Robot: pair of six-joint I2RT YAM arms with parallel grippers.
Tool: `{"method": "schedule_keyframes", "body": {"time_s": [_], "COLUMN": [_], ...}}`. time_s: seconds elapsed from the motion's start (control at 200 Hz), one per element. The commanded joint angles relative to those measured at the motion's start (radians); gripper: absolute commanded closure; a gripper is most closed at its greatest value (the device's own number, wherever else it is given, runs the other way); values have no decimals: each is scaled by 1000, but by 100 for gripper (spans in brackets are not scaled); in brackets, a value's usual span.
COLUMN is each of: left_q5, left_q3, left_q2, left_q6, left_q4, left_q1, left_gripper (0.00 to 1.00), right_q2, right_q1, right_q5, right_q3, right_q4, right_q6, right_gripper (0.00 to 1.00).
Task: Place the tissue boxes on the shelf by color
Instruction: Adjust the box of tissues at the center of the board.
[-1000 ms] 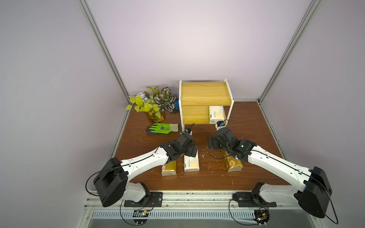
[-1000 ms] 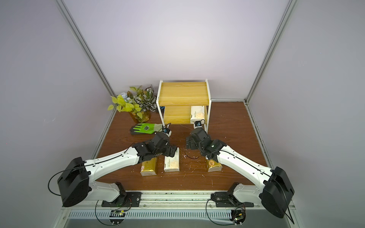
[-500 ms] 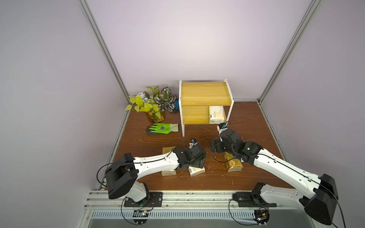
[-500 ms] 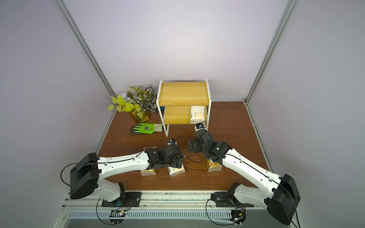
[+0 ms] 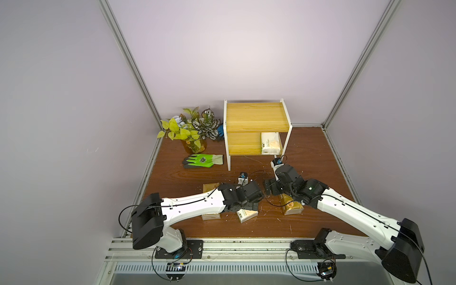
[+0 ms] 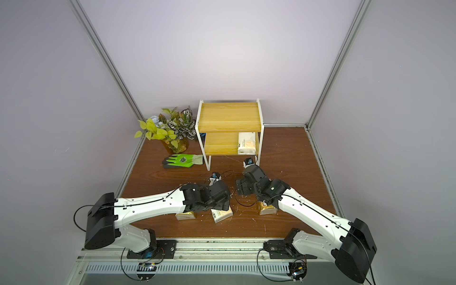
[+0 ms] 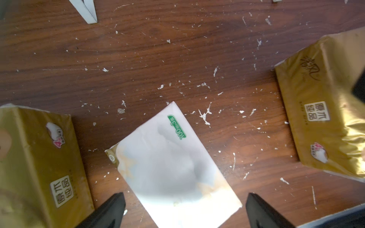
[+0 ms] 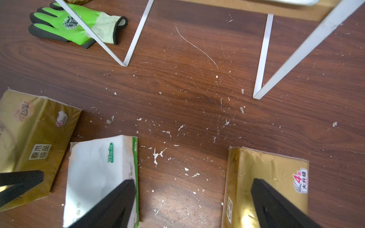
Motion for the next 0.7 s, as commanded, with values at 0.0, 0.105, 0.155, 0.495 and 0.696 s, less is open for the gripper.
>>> {"method": "schedule_keyframes", "body": {"time_s": [0.0,0.105,0.155,0.495,0.696], "left_q5": [26,69,78,137,199], "left_q3": [-31,-65,-64,-30,-25], "left_q2": [-26,-25,-13,64,81], "left_q6": [-72,-105,-117,-132,-138], "left_q4": [-90,-90,-89,-90,-90], "left_q1": [-26,-56,-78,-123,-161], "left_gripper": [2,35,62,100,100], "right_q2": [-11,-17,-18,-31,-55], "right_q1": [-1,-1,-2,-1,-2], "right_q5": [-18,-21,-16,-21,-9], "right_q3": [-3,-23,-33,-60,-90], "right_q4": [16,27,30,52,50], "right_q6": [-13,-13,-13,-24,-23], "right_gripper": [1,1,1,1,1]}}
